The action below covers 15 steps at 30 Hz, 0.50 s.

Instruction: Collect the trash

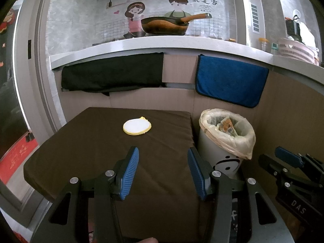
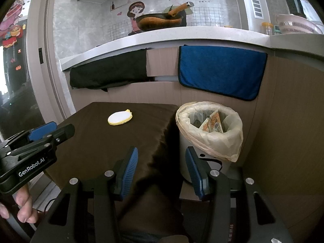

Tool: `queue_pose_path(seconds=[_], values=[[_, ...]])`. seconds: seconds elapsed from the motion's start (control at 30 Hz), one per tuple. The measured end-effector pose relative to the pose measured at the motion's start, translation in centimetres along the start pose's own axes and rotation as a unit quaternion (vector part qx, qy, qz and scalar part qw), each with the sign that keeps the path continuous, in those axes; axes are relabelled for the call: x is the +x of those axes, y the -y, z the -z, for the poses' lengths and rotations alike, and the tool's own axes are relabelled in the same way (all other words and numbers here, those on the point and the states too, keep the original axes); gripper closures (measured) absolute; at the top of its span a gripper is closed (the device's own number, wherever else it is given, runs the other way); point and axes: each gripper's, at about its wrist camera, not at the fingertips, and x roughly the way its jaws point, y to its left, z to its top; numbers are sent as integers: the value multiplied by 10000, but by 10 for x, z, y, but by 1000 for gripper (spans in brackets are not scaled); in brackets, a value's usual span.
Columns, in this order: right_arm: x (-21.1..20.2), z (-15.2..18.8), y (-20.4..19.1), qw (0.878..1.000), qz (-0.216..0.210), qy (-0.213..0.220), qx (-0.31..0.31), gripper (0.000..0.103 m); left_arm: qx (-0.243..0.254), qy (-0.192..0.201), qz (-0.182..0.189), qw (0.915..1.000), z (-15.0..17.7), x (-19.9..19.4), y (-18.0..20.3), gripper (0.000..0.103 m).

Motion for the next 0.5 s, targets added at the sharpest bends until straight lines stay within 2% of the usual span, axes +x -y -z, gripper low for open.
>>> queue_pose_path(seconds=[0.5], values=[[-4,0,2,10000,45,-23,17,57,32,-15,35,10000,-2,0,0,52]])
